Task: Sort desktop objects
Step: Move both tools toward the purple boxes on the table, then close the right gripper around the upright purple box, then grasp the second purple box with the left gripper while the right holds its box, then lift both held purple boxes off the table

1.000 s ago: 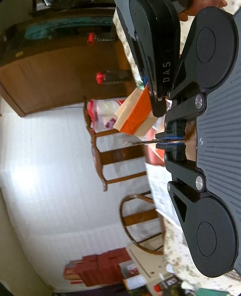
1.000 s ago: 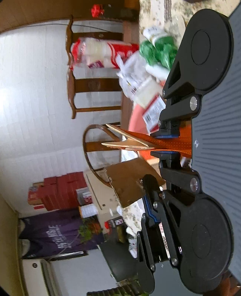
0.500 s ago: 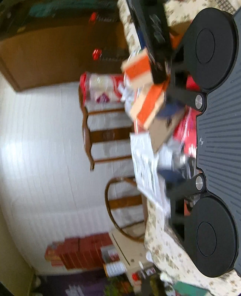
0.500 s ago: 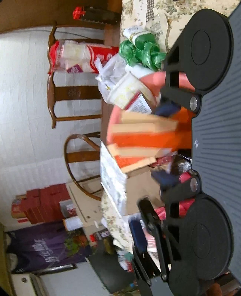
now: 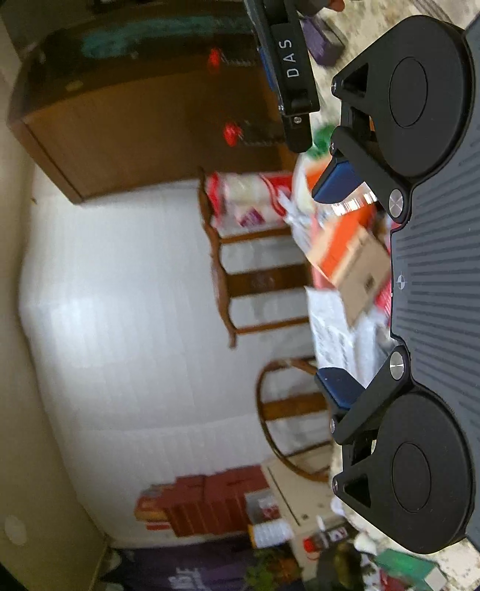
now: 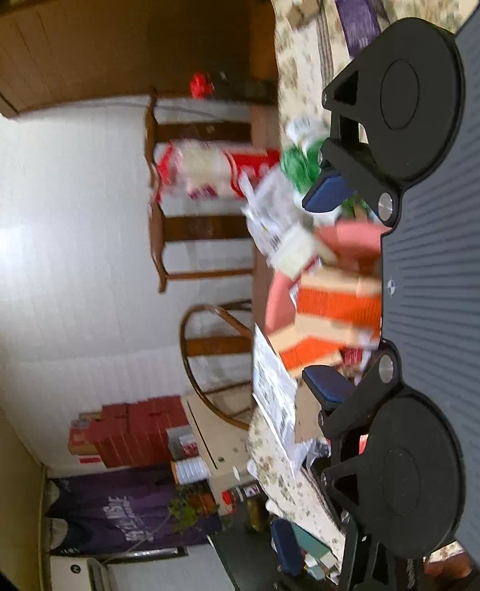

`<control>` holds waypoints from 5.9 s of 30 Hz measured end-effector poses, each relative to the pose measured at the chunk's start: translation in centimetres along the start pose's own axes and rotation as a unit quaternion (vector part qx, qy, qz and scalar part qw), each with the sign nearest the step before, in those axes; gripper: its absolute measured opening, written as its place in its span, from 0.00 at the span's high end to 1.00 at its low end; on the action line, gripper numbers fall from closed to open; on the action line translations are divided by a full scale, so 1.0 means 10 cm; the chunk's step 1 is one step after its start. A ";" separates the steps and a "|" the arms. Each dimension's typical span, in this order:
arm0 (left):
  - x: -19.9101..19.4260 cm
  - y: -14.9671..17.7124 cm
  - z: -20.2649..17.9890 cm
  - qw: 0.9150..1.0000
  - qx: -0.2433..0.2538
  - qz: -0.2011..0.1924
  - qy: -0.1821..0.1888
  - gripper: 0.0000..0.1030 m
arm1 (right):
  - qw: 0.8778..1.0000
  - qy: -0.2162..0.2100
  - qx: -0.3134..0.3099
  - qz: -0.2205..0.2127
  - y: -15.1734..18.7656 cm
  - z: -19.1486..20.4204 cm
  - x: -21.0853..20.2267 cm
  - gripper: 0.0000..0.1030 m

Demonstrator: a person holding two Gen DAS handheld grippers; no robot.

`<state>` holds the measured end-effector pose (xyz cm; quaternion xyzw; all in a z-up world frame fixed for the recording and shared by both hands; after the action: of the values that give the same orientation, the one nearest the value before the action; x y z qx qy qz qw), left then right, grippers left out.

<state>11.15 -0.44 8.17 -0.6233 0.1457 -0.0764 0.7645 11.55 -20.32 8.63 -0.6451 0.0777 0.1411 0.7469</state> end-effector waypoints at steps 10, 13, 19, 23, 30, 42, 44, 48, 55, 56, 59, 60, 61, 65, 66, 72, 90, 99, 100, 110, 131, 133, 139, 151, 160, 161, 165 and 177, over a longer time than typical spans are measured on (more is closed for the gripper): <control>-0.07 -0.01 -0.95 0.993 -0.001 -0.011 0.120 0.00 | 0.996 0.091 0.022 -0.006 0.12 -0.84 -0.64 0.05; 0.08 0.06 -1.31 0.989 0.013 0.009 0.147 0.00 | 0.991 0.127 0.043 0.007 0.23 -1.18 -0.73 0.05; 0.54 0.10 -1.75 0.990 0.012 0.035 0.134 0.00 | 0.976 0.181 0.115 0.025 0.39 -1.95 -0.79 0.03; 0.95 0.09 -1.91 0.992 0.000 0.054 0.115 0.00 | 0.964 0.198 0.155 0.081 0.60 -2.34 -0.52 0.03; 1.71 0.04 -2.01 0.993 -0.019 0.085 0.080 0.00 | 0.948 0.208 0.207 0.121 0.87 -2.83 0.00 0.03; 2.05 0.62 -2.86 0.964 0.112 0.102 0.219 0.00 | 0.947 0.179 0.234 0.126 0.79 -3.30 0.13 0.03; 2.06 0.66 -2.99 0.961 0.128 0.095 0.227 0.00 | 0.953 0.168 0.218 0.123 0.72 -3.34 0.08 0.03; 2.14 0.67 -3.14 0.955 0.132 0.084 0.251 0.00 | 0.961 0.164 0.171 0.141 0.65 -3.36 0.05 0.03; 2.33 0.66 -3.24 0.953 0.090 0.100 0.273 0.00 | 0.951 0.104 0.256 0.137 0.72 -3.54 0.21 0.03; 2.33 0.66 -3.24 0.952 0.089 0.102 0.275 0.00 | 0.951 0.106 0.256 0.139 0.73 -3.56 0.25 0.03; 2.31 0.71 -3.24 0.947 0.075 0.122 0.287 0.00 | 0.950 0.102 0.257 0.145 0.78 -3.59 0.35 0.03; 2.30 0.74 -3.27 0.947 0.079 0.122 0.287 0.00 | 0.950 0.097 0.258 0.145 0.80 -3.60 0.37 0.03; 2.29 0.77 -3.32 0.947 0.088 0.122 0.283 0.00 | 0.950 0.099 0.258 0.144 0.82 -3.60 0.40 0.03; 2.38 0.87 -3.55 0.943 0.124 0.141 0.273 0.00 | 0.953 0.099 0.247 0.144 0.85 -3.58 0.51 0.03; 2.41 0.88 -3.58 0.944 0.127 0.144 0.270 0.00 | 0.954 0.099 0.245 0.142 0.85 -3.58 0.53 0.03; 2.57 0.88 -3.63 0.945 0.130 0.141 0.263 0.06 | 0.958 0.081 0.243 0.127 0.85 -3.64 0.63 0.01; 2.41 0.93 -3.44 0.941 0.112 0.145 0.284 0.35 | 0.972 0.075 0.175 0.137 1.00 -3.32 0.31 0.38; 2.53 0.88 -3.26 0.955 0.126 0.124 0.237 0.12 | 0.983 0.074 0.133 0.105 0.91 -3.37 0.12 0.06; 2.57 0.88 -3.28 0.955 0.130 0.124 0.238 0.12 | 0.985 0.075 0.121 0.102 0.91 -3.38 0.12 0.06; 2.72 0.95 -3.38 0.949 0.159 0.118 0.245 0.08 | 0.991 0.054 0.024 0.116 1.01 -3.34 0.42 0.06; 2.44 0.89 -3.25 0.928 0.205 0.070 0.302 0.03 | 0.981 0.014 -0.125 0.146 1.06 -3.04 0.38 0.35; 2.38 0.90 -3.29 0.924 0.219 0.072 0.305 0.02 | 0.981 0.004 -0.127 0.145 1.09 -3.02 0.30 0.35; 2.17 0.97 -3.27 0.889 0.252 0.078 0.375 0.01 | 0.977 -0.059 -0.126 0.163 1.13 -3.00 0.08 0.36; 2.05 0.99 -3.37 0.851 0.207 0.104 0.471 0.15 | 0.970 -0.080 -0.150 0.173 1.20 -2.98 -0.13 0.34; 2.02 1.00 -3.38 0.873 0.173 0.113 0.443 0.27 | 0.974 -0.004 -0.160 0.160 1.28 -2.84 -0.17 0.31; 1.99 1.00 -3.38 0.872 0.174 0.110 0.444 0.49 | 0.974 0.008 -0.164 0.155 1.30 -2.80 -0.18 0.35; 1.82 0.99 -3.46 0.865 0.202 0.101 0.447 0.59 | 0.974 0.043 -0.167 0.147 1.31 -2.73 -0.21 0.36; 1.45 0.70 -3.21 0.863 0.296 0.024 0.409 0.00 | 0.963 -0.042 -0.207 0.166 1.34 -2.63 -0.44 0.36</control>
<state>14.23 -33.15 -6.33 -0.2768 0.4309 -0.3461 0.7861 4.99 -45.01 -6.75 -0.7571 0.1209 0.3029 0.5661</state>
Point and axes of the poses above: each gripper's, at about its wrist camera, not at the fingertips, and x roughly the way its jaws point, z to its left, y to its underside, the point moved 1 cm from there along x, roughly the way its jaws point, and after that the axes turned 4 degrees about -z, right-handed, at the moved point
